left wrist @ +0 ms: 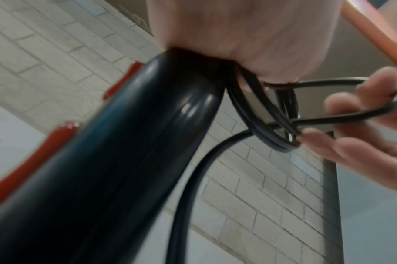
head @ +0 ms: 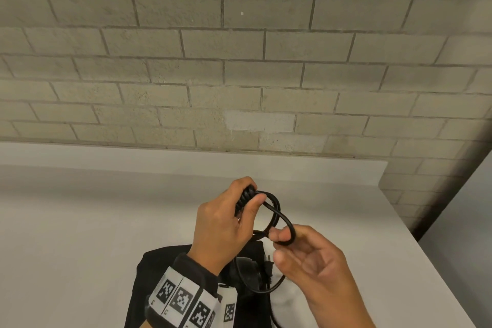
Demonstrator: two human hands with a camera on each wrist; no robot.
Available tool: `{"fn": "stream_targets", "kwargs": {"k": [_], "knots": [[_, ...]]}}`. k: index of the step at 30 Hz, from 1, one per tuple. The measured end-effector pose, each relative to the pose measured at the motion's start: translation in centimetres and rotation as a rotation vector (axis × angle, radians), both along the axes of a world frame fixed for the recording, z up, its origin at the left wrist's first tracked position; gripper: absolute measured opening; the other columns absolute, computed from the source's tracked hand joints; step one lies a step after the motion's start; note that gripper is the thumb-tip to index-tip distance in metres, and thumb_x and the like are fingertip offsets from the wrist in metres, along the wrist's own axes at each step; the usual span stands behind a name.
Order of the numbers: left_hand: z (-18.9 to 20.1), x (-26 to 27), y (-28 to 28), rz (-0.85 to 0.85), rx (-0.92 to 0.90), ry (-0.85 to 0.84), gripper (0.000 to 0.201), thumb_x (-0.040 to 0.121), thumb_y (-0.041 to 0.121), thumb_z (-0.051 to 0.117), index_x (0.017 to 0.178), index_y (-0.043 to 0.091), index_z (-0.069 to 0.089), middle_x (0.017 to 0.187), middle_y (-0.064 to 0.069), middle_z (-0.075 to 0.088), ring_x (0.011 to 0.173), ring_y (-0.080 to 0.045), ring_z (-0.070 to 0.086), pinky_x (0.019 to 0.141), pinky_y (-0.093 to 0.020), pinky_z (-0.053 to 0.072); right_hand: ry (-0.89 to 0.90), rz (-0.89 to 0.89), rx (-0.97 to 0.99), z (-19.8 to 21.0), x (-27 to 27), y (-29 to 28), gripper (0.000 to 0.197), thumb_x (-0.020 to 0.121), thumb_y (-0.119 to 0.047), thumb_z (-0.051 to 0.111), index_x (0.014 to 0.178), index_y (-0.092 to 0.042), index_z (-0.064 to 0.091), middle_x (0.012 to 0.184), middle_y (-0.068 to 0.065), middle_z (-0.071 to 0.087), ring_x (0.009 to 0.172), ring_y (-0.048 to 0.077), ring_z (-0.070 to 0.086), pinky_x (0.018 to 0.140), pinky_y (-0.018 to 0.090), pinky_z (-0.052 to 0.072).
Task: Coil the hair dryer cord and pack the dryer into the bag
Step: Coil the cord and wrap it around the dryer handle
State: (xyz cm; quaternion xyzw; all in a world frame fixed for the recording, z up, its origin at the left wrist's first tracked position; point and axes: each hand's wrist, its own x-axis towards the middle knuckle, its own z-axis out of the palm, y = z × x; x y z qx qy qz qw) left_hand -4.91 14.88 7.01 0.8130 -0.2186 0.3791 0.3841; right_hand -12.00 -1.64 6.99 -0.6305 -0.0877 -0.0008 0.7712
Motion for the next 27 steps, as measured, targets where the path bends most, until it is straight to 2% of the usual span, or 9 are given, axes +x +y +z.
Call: {"fn": "stream_targets", "kwargs": {"k": [5,8,12,15,18,20,22,25,27], "knots": [[0.1,0.4,0.0,-0.006,-0.011,0.007,0.026,0.099,0.047,0.047,0.103,0.023,0.057,0.066,0.029,0.04,0.051,0.01,0.043,0.053,-0.003,0.029,0.07,0.043,0.139,-0.4,-0.3,-1.2,0.059,0.044,-0.043,0.095,0.087,-0.009,0.074,0.082,0.02,0.073,0.082,0.029,0.072,0.079,0.032,0.058],[0.0,0.6,-0.2,-0.022,0.014,0.001,0.027,0.098,0.045,0.049,0.102,0.021,0.059,0.068,0.028,0.04,0.052,0.011,0.041,0.053,-0.005,0.03,0.129,0.079,0.07,-0.2,-0.4,-2.3,0.059,0.043,-0.041,0.096,0.082,-0.004,0.071,0.056,0.01,0.06,0.05,0.018,0.059,0.075,0.048,0.056],[-0.1,0.8,-0.4,-0.029,0.026,-0.007,0.029,0.098,0.047,0.048,0.103,0.022,0.059,0.07,0.021,0.045,0.053,0.012,0.041,0.054,-0.003,0.031,0.153,-0.015,-0.191,0.8,-0.3,-3.2,0.036,0.058,-0.032,0.091,0.062,-0.008,0.065,0.042,0.0,0.043,0.034,0.013,0.039,0.049,0.029,0.039],[-0.1,0.9,-0.6,-0.036,0.021,0.005,0.03,0.098,0.05,0.046,0.103,0.023,0.059,0.069,0.022,0.045,0.053,0.01,0.042,0.054,-0.004,0.031,0.024,-0.209,-0.44,0.4,0.2,-4.1,0.031,0.069,-0.024,0.084,0.055,-0.012,0.059,0.041,-0.002,0.04,0.038,0.014,0.036,0.045,0.021,0.032],[-0.1,0.9,-0.7,-0.034,0.015,0.018,0.031,0.098,0.051,0.045,0.103,0.023,0.058,0.068,0.026,0.043,0.053,0.008,0.043,0.054,-0.004,0.032,-0.101,-0.552,-0.507,-1.3,0.9,-3.8,0.023,0.077,-0.021,0.077,0.065,-0.015,0.058,0.047,0.004,0.037,0.043,0.011,0.033,0.045,0.021,0.031],[-0.1,0.9,-0.8,-0.041,0.02,0.013,0.031,0.099,0.05,0.044,0.104,0.023,0.058,0.068,0.024,0.043,0.053,0.008,0.043,0.054,-0.004,0.032,-0.059,-0.787,-0.336,-2.6,1.5,-2.9,0.019,0.083,-0.016,0.072,0.071,-0.018,0.058,0.054,0.007,0.044,0.048,0.011,0.041,0.049,0.016,0.037],[-0.1,0.8,-0.9,-0.047,0.008,0.013,0.031,0.099,0.049,0.045,0.104,0.022,0.058,0.067,0.026,0.042,0.053,0.008,0.044,0.054,-0.003,0.031,0.081,-0.844,-0.005,-3.3,2.1,-2.2,0.017,0.089,-0.016,0.067,0.074,-0.019,0.061,0.068,0.008,0.057,0.065,0.018,0.057,0.066,0.017,0.049],[0.0,0.8,-0.8,-0.033,0.035,0.011,0.031,0.099,0.048,0.046,0.104,0.021,0.059,0.069,0.024,0.043,0.055,0.01,0.044,0.055,-0.003,0.032,0.381,-0.411,0.666,-2.5,2.1,-1.1,0.036,0.095,-0.031,0.051,0.066,-0.01,0.055,0.069,0.013,0.061,0.083,0.034,0.068,0.09,0.047,0.048],[0.0,0.9,-0.6,-0.026,0.027,0.019,0.027,0.098,0.046,0.047,0.104,0.021,0.058,0.068,0.024,0.043,0.054,0.009,0.045,0.054,-0.003,0.032,0.453,-0.291,0.854,-2.4,1.5,-0.4,0.052,0.097,-0.034,0.045,0.051,-0.01,0.046,0.045,0.01,0.043,0.052,0.031,0.063,0.089,0.053,0.046]]}}
